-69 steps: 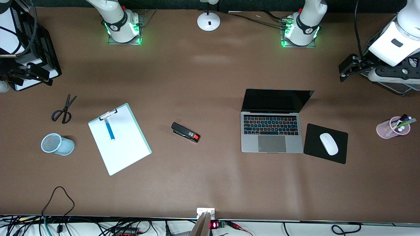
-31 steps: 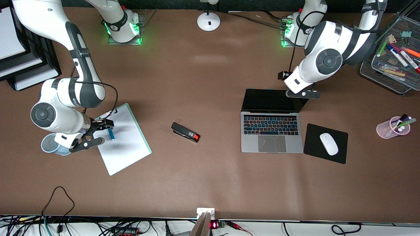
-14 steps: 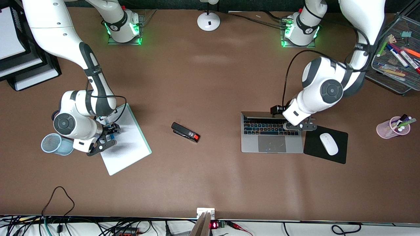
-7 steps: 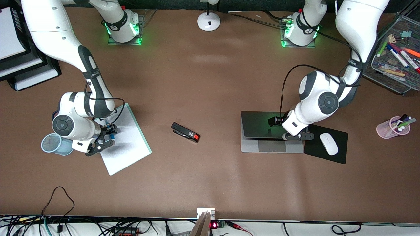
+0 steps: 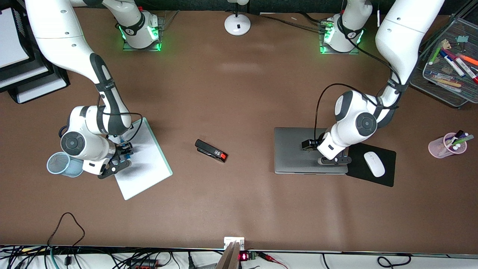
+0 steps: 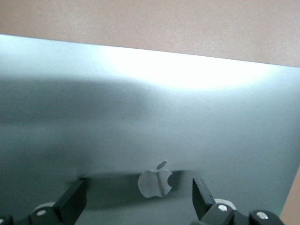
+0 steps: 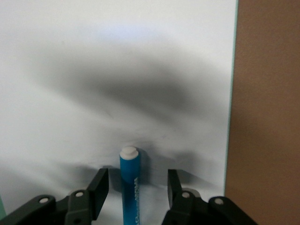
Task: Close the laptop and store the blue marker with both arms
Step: 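Push the laptop lid down shut with the left gripper, then raise the left gripper off the closed laptop and withdraw it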
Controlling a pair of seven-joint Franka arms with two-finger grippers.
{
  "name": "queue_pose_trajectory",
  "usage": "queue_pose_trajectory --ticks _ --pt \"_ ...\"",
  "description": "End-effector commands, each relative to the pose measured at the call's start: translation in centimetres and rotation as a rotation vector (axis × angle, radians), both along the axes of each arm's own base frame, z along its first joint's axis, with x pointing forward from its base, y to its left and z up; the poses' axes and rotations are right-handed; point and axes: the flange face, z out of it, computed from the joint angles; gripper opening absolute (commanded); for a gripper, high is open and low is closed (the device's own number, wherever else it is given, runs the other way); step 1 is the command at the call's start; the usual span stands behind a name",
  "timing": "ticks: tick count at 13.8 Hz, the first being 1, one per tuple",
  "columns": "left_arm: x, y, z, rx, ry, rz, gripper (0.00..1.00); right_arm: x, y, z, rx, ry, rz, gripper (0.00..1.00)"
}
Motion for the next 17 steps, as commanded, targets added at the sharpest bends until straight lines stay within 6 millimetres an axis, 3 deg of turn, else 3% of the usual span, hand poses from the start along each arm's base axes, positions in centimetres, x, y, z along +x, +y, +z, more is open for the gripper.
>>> queue_pose_trajectory --ticks 1,4,7,12,17 --pt "0.5 -0.4 -1.4 -0.012 -0.014 0.015 1.00 0.9 0.3 1.1 0.020 -0.025 0.002 0.59" --pt "0.7 -0.2 -1.2 -0.012 -0.019 0.017 1.00 0.9 0.5 1.0 0.022 -0.024 0.007 0.57" --pt "1.2 0.2 0.3 -0.010 -0.041 0.020 1.00 0.7 1.3 0.7 0.050 -0.015 -0.007 0.57" --pt "2.2 1.1 4.9 0.006 -0.076 0.021 1.00 0.7 1.2 0.3 0.054 -0.008 -0.006 0.57" --pt "2.5 1.7 9.9 0.033 -0.053 0.007 1.00 0.6 0.5 -0.5 0.056 -0.002 0.000 0.48"
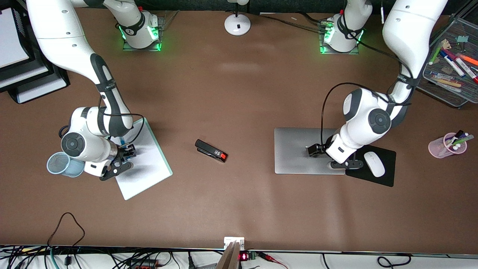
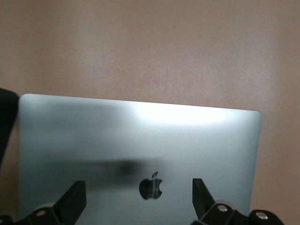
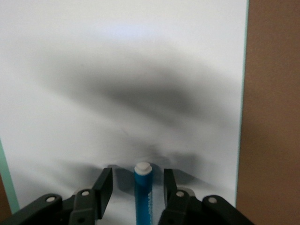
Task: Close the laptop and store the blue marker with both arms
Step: 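Raise the left gripper off the closed laptop and withdraw it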
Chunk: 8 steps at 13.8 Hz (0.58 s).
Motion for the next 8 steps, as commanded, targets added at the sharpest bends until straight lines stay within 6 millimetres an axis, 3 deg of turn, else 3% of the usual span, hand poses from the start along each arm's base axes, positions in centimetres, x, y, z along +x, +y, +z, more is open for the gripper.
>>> queue_pose_trajectory --ticks 1,5,8 --pt "0.2 0.4 4.2 0.027 0.026 -0.012 1.00 0.2 -0.4 -0.4 0.021 0.002 0.012 0.47" --pt "0.5 0.7 9.1 0.042 0.039 -0.018 1.00 0.2 -0.4 -0.4 0.022 0.003 0.011 0.36" --pt "-0.1 1.1 11.9 0.059 0.036 -0.023 1.00 0.7 -0.2 0.2 0.023 -0.012 0.010 0.35"
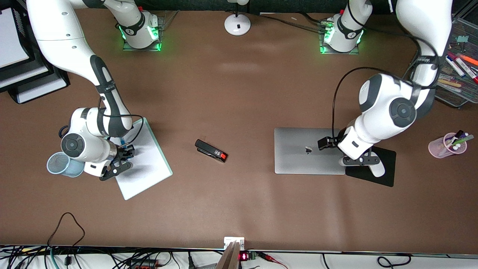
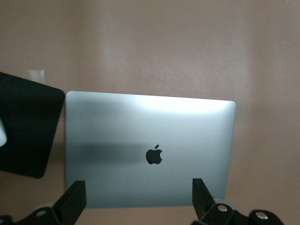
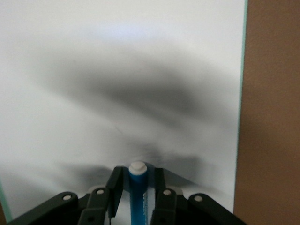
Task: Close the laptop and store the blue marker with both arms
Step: 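Raise the left gripper off the closed laptop and withdraw it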
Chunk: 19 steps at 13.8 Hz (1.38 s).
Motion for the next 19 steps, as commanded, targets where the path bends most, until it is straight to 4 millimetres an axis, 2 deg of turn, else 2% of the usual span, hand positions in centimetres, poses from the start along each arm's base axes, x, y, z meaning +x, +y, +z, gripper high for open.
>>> queue_pose_trajectory --ticks 1,4,8,11,15,19 --pt "-0.9 0.4 3.1 0.028 0.001 -0.007 1.00 0.7 0.0 0.6 0.024 -0.015 0.006 0.35" --pt "-1.9 0.2 6.4 0.040 -0.013 -0.015 1.00 1.1 0.2 1.2 0.026 -0.026 0.009 0.37" --pt "-3.6 0.4 10.7 0.059 -0.019 -0.021 1.00 1.0 0.2 1.0 0.025 -0.018 0.009 0.37" --pt "-4.6 0.7 12.6 0.070 -0.012 -0.024 1.00 0.7 0.1 0.5 0.025 -0.009 0.008 0.36" --pt "-5.3 1.0 13.1 0.080 0.013 -0.023 1.00 0.6 0.0 0.4 0.025 -0.004 0.006 0.36" --pt "-5.2 1.1 13.3 0.080 0.008 -0.021 1.00 0.6 0.1 0.3 0.024 -0.001 0.008 0.16"
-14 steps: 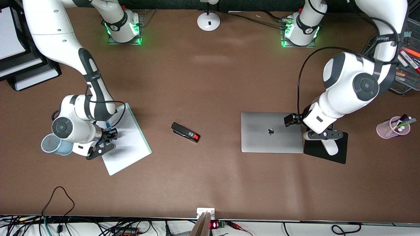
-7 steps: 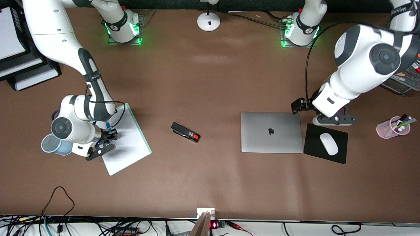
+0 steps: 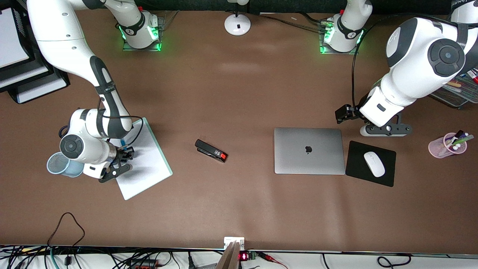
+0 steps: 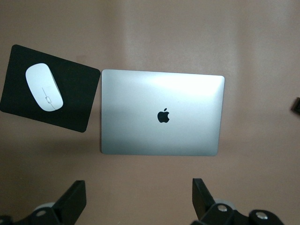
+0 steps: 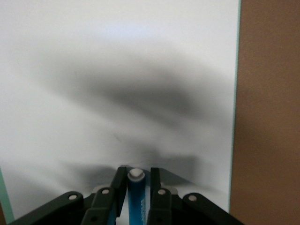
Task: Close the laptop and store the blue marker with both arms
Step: 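Raise the left gripper off the closed laptop and withdraw it, then lift the blue marker with the right gripper and carry it to the cup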
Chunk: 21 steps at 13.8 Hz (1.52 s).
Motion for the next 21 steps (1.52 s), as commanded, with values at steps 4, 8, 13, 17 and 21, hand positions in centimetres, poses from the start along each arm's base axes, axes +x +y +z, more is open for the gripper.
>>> queue_pose_trajectory --ticks 4,8,13,17,21 --pt "-0.6 0.3 0.9 0.019 -0.006 0.001 1.00 -0.2 0.0 -0.4 0.019 0.018 0.009 0.10" --pt "-0.6 0.2 1.2 0.018 -0.011 -0.002 1.00 0.1 0.2 0.3 0.020 0.006 0.012 0.03" --pt "-0.6 0.3 4.5 0.017 -0.024 -0.003 1.00 1.0 0.4 6.9 0.032 -0.062 0.013 0.00" --pt "-2.1 0.9 7.6 0.097 -0.058 -0.024 1.00 1.3 0.5 14.5 0.043 -0.026 0.049 0.00" --pt "-3.6 3.8 10.3 0.136 -0.052 -0.015 1.00 1.8 -2.9 18.5 0.062 -0.075 0.234 0.00"
